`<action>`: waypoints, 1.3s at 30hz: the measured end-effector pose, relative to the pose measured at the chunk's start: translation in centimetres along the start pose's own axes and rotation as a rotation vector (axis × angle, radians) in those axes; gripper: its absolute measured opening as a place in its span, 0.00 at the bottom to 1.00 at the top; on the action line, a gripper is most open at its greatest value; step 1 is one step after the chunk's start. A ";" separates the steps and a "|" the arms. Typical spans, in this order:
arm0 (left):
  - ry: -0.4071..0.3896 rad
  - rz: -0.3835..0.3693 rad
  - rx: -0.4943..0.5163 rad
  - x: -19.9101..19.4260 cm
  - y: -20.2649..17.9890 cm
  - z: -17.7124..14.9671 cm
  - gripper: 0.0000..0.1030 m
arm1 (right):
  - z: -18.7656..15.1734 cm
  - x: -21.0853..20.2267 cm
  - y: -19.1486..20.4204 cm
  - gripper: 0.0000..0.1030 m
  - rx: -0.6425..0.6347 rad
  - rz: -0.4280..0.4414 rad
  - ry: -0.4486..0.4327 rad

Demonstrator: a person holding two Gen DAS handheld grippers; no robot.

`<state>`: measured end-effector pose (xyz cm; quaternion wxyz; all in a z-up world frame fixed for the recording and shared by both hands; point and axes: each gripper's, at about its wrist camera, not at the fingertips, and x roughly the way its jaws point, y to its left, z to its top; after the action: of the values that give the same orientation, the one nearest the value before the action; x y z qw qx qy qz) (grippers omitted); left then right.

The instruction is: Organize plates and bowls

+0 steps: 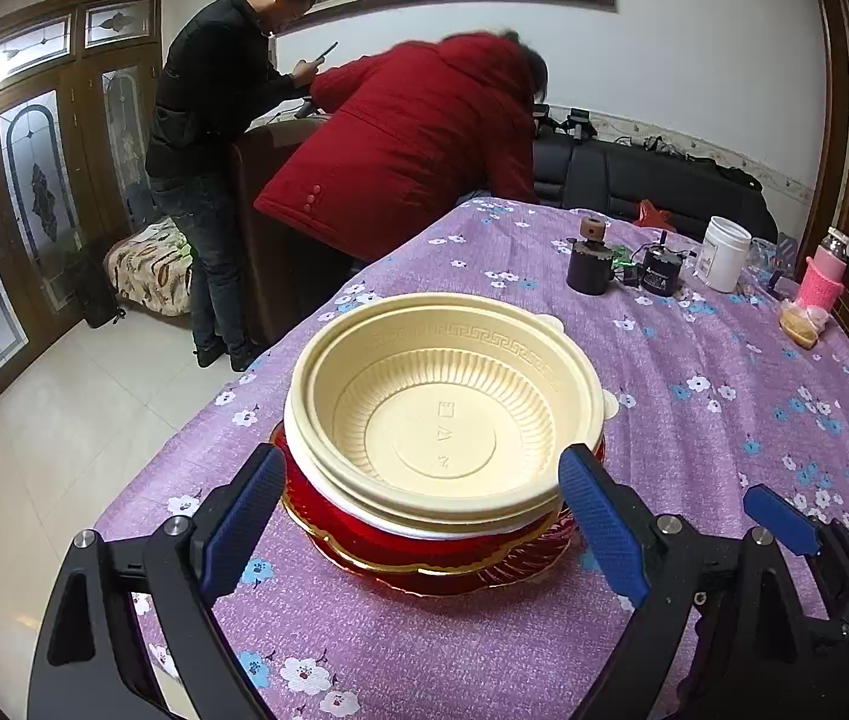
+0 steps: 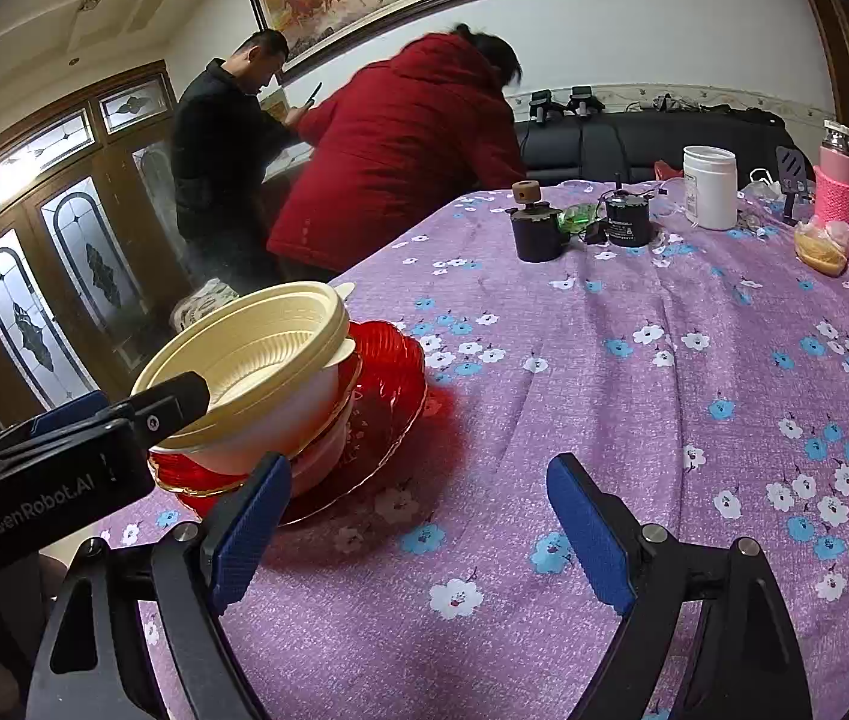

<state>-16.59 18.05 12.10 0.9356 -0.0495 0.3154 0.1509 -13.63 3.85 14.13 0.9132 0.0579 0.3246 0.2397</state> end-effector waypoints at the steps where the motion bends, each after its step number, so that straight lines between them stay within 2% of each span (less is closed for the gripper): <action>1: -0.003 -0.003 -0.002 -0.2 0.0 0.0 0.89 | 0.0 0.0 0.1 0.88 -0.002 0.001 0.001; 22: 0.036 -0.076 0.014 -1.3 0.1 -1.7 0.89 | -0.8 -0.5 2.0 0.88 -0.042 -0.003 0.022; 39: 0.068 -0.086 -0.011 -1.2 1.9 -2.8 0.89 | -1.9 -0.5 4.2 0.88 -0.084 -0.016 0.047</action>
<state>-19.69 19.02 10.62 0.9296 -0.0733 0.3440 0.1103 -16.83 7.19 14.07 0.9088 0.0115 0.3360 0.2471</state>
